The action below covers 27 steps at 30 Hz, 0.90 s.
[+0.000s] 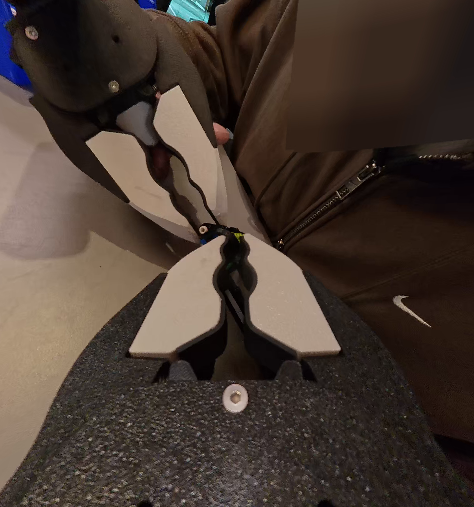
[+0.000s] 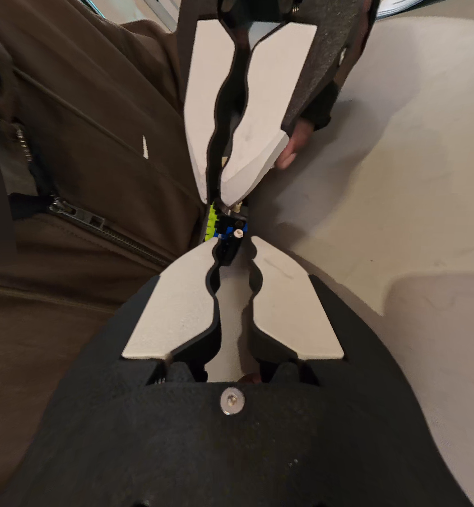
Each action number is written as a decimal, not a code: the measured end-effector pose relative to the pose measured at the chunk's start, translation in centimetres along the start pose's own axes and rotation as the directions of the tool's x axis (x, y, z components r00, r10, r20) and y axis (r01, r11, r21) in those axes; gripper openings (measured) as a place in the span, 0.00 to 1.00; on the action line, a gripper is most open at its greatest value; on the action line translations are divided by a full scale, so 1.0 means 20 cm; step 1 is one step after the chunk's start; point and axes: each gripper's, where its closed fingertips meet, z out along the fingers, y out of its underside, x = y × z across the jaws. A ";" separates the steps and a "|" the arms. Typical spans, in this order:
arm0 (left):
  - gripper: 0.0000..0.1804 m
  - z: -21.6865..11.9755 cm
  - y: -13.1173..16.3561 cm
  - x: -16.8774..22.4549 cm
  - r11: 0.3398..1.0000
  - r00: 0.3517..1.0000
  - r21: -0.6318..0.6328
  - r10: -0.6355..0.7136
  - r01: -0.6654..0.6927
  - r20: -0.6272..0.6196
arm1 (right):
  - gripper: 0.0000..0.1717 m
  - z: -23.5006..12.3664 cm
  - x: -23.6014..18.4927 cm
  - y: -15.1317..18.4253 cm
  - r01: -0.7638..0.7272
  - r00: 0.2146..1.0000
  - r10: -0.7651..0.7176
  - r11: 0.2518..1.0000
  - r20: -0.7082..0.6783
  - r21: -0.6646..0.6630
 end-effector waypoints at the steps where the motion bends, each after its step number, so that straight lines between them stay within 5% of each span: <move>1: 0.03 0.00 0.00 0.00 1.000 1.000 0.004 0.004 -0.004 -0.003 | 0.08 0.00 0.00 0.00 -0.001 1.000 0.001 1.000 0.007 0.003; 5: 0.04 -0.01 -0.01 -0.01 0.999 0.999 0.028 -0.034 0.034 -0.008 | 0.08 -0.01 0.01 -0.01 0.012 1.000 -0.011 1.000 -0.018 0.020; 11: 0.26 -0.03 -0.01 -0.04 0.995 0.994 0.018 -0.095 0.094 0.046 | 0.06 -0.03 0.05 -0.04 0.083 0.990 -0.079 0.996 -0.119 0.031; 27: 0.28 -0.12 -0.01 -0.07 0.999 0.985 -0.007 -0.052 0.053 0.165 | 0.05 -0.07 0.10 -0.07 0.175 0.964 -0.161 0.984 -0.213 0.047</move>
